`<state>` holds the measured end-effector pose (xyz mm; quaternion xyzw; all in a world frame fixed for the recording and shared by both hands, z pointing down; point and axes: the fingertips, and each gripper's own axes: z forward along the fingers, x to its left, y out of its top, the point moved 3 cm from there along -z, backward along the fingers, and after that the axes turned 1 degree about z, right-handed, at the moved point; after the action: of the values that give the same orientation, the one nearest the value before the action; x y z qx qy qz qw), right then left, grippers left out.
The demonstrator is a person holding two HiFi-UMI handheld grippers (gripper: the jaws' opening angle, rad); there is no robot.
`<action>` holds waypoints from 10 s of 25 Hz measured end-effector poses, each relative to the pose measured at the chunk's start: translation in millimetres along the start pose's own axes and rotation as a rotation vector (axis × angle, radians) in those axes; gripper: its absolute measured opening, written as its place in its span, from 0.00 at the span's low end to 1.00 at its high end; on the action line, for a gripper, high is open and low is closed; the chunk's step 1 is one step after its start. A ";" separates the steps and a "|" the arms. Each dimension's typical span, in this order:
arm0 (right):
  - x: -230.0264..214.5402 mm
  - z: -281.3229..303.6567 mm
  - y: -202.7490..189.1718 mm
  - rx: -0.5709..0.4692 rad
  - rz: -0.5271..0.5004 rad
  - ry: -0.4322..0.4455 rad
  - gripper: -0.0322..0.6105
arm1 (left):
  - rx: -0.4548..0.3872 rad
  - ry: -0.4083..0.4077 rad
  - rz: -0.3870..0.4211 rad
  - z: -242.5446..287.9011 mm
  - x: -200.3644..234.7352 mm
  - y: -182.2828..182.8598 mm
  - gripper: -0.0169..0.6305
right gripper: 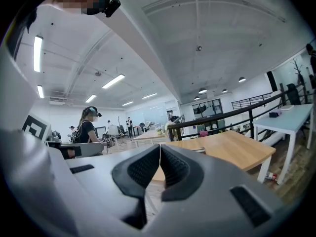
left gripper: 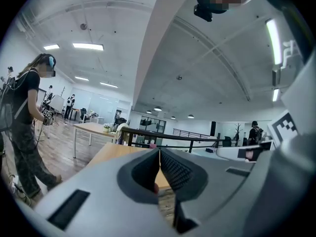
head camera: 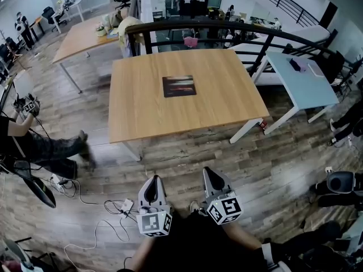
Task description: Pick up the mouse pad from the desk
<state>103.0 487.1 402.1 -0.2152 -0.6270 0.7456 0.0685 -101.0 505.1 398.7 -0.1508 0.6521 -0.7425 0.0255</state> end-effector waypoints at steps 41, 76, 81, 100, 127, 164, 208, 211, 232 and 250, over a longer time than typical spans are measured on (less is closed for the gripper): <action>-123.0 224.9 29.1 0.049 -0.031 0.053 0.10 | 0.104 0.020 -0.008 246.7 23.4 -7.4 0.06; -204.8 435.3 36.6 0.145 -0.014 -0.085 0.10 | 0.191 -0.052 -0.023 488.4 111.9 7.7 0.07; -216.4 469.9 37.5 0.156 -0.018 -0.134 0.10 | 0.212 -0.077 0.004 520.8 138.9 6.5 0.07; -292.7 572.1 -32.3 0.385 0.034 -0.034 0.10 | 0.396 0.013 -0.021 623.2 162.4 -68.6 0.07; -381.9 626.4 -195.2 0.891 0.131 -0.134 0.41 | 0.910 0.062 -0.125 682.1 174.8 -256.0 0.45; -361.4 629.1 -218.4 1.034 0.164 -0.082 0.42 | 0.996 -0.063 -0.117 682.1 147.3 -275.1 0.49; -311.3 615.5 -181.0 0.931 0.109 -0.045 0.16 | 0.766 0.015 -0.163 662.4 183.7 -200.1 0.11; -305.0 612.1 -174.5 0.908 0.100 -0.053 0.15 | 0.731 0.024 -0.147 656.2 188.7 -186.8 0.08; -246.6 576.1 -78.3 0.555 0.042 -0.144 0.14 | 0.479 -0.035 -0.076 588.4 203.0 -79.2 0.06; -261.3 515.0 61.0 0.193 0.018 -0.060 0.14 | 0.234 -0.006 -0.068 574.0 130.7 6.1 0.06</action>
<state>138.4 -88.9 467.0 -0.1911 -0.5521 0.8091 0.0634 -79.0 -77.9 477.3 -0.1712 0.5552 -0.8136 0.0197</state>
